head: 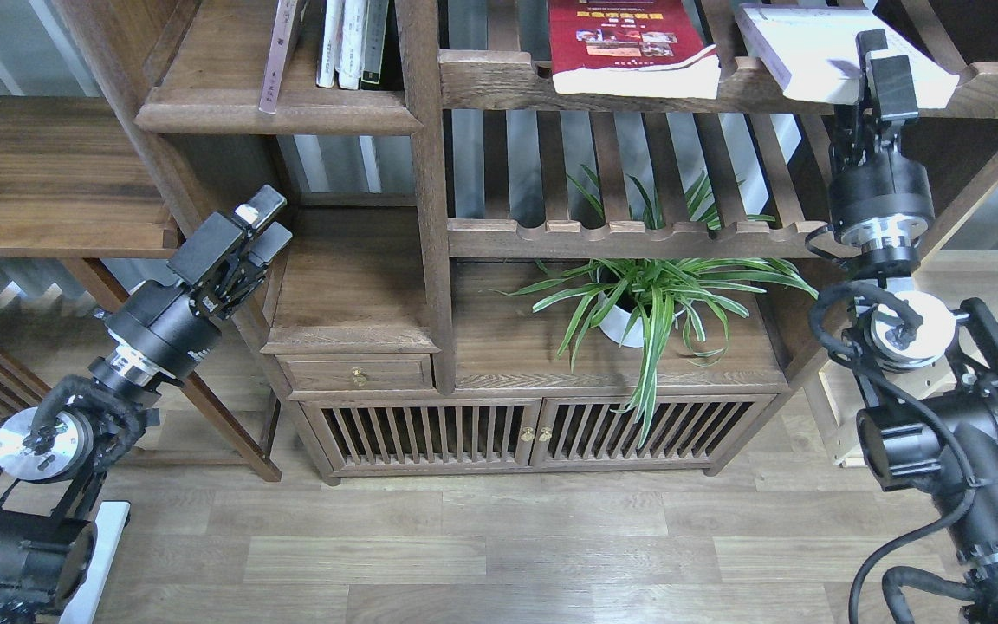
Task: Organize books on shelf
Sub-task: 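Reach the right gripper up and grasp the white book's lower edge, then pull the white book off the shelf and lower it toward the robot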
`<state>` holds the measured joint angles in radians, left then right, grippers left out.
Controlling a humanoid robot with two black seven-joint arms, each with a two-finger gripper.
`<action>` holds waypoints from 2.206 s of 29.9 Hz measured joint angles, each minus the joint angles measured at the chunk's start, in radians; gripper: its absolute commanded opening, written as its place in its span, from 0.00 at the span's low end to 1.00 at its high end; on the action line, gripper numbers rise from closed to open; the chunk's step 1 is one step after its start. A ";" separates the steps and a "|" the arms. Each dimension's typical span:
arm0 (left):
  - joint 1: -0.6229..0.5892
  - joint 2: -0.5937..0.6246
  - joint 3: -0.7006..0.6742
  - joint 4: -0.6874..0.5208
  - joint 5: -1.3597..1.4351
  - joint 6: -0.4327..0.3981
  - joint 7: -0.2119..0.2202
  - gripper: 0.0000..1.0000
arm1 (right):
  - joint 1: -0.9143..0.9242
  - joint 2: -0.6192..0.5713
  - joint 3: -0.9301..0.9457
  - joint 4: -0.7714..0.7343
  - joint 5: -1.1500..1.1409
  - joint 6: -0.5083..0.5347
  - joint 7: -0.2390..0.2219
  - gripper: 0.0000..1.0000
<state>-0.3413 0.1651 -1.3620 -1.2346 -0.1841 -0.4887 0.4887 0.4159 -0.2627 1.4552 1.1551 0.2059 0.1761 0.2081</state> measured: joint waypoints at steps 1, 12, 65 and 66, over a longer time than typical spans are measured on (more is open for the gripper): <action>0.000 0.000 0.000 0.000 0.000 0.000 0.000 0.97 | 0.000 -0.003 0.000 0.000 -0.003 0.001 0.000 0.04; 0.004 0.010 -0.002 0.000 0.000 0.000 0.000 0.97 | -0.035 -0.104 0.003 0.018 -0.019 0.057 -0.007 0.02; 0.074 0.012 0.090 -0.057 -0.126 0.000 0.000 0.95 | -0.568 0.189 -0.203 0.122 -0.250 0.313 -0.071 0.04; 0.079 0.009 0.089 -0.062 -0.126 0.000 0.000 0.95 | -0.571 0.217 -0.203 0.130 -0.255 0.313 -0.071 0.04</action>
<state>-0.2619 0.1745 -1.2734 -1.2971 -0.3105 -0.4887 0.4887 -0.1547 -0.0453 1.2521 1.2853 -0.0491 0.4889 0.1374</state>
